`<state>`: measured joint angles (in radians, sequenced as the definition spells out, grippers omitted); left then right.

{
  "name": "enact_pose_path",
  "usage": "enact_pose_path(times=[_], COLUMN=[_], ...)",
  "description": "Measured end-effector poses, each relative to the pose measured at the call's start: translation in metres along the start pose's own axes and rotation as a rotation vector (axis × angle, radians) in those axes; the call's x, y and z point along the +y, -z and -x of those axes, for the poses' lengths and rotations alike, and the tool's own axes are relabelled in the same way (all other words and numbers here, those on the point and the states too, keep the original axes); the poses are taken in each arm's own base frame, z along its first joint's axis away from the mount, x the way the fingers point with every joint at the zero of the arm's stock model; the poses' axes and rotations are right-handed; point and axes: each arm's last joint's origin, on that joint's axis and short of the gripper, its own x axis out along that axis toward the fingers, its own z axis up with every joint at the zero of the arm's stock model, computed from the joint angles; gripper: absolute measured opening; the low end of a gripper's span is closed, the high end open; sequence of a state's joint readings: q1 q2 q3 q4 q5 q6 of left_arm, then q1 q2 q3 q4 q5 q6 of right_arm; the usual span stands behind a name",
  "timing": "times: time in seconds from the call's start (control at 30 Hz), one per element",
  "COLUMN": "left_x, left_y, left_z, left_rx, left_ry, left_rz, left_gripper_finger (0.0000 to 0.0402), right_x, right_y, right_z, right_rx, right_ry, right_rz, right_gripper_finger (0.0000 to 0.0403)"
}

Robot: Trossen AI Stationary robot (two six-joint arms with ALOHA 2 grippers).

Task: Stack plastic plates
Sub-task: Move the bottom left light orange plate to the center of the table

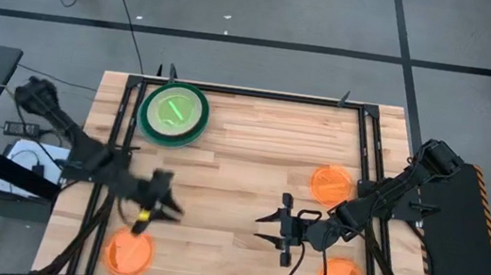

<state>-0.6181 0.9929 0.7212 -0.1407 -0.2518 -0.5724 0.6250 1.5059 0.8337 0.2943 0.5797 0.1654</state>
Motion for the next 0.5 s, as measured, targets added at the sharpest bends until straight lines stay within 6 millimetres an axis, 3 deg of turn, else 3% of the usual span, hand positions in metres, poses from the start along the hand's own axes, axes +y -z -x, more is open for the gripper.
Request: enact_pose_path(times=[0.13,0.27,0.5], left_x=[-0.025,-0.038,-0.033], left_y=[0.032,0.061,0.093], left_z=[-0.017,-0.029,-0.022], left_rx=[0.094,0.224,0.52], left_ry=[-0.005,-0.018,-0.181], left_rz=[0.117,0.28,0.464], left_gripper_finger=[0.0117,0.0117,0.0117], right_x=[-0.003,-0.01,-0.021], right_y=[-0.001,-0.002,-0.004], right_z=[-0.002,-0.006,-0.012], right_rx=[-0.005,-0.007,-0.004], right_ry=[0.012,0.033,0.067], right_rz=[-0.004,-0.007,-0.018], right_gripper_finger=[0.0173,0.0173,0.0173])
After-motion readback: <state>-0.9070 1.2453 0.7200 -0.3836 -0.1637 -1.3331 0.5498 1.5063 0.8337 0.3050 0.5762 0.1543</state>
